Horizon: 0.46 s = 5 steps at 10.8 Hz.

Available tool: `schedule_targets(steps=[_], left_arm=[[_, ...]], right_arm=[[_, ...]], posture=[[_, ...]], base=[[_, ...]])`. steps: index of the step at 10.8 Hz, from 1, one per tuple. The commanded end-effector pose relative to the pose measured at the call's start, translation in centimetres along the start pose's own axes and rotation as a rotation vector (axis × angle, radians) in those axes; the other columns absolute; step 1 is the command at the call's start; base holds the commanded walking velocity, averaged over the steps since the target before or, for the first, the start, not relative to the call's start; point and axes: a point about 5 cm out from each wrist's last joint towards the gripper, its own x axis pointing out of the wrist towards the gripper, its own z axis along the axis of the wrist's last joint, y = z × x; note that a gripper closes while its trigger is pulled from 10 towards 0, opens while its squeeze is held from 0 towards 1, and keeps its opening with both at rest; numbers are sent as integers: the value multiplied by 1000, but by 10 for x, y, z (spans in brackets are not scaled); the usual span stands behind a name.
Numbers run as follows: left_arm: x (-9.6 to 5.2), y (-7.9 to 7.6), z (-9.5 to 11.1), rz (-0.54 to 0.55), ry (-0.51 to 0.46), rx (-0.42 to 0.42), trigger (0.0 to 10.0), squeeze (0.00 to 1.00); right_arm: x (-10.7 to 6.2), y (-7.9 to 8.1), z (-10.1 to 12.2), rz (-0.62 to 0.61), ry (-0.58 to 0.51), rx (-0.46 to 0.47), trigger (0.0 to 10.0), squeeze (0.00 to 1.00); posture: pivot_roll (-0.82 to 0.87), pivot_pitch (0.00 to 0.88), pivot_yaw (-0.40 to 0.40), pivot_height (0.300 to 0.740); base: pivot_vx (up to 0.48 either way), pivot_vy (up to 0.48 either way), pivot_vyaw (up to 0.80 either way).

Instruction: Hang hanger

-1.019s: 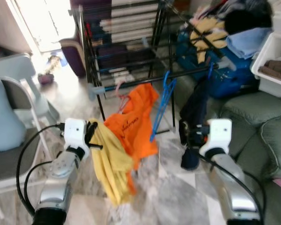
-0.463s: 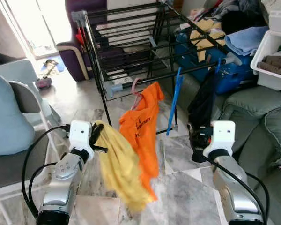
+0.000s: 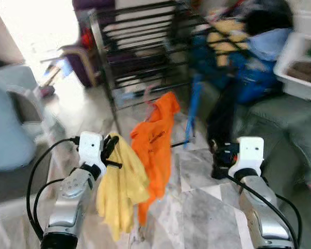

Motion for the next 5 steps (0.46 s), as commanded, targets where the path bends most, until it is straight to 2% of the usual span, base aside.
schedule_targets(steps=[1,3,5], left_arm=[[-1,7,12,14,-50,18,10000,0],[-2,7,12,13,-49,17,10000,0],[-2,4,10,6,-49,10,10000,0]], right_arm=[[3,8,7,35,-27,2,10000,0],[4,11,7,48,-27,6,10000,0],[4,10,7,38,-26,11,10000,0]], posture=[[-184,0,76,740],[-179,0,70,740],[-182,0,70,740]], base=[[360,0,800],[377,0,675],[396,0,0]])
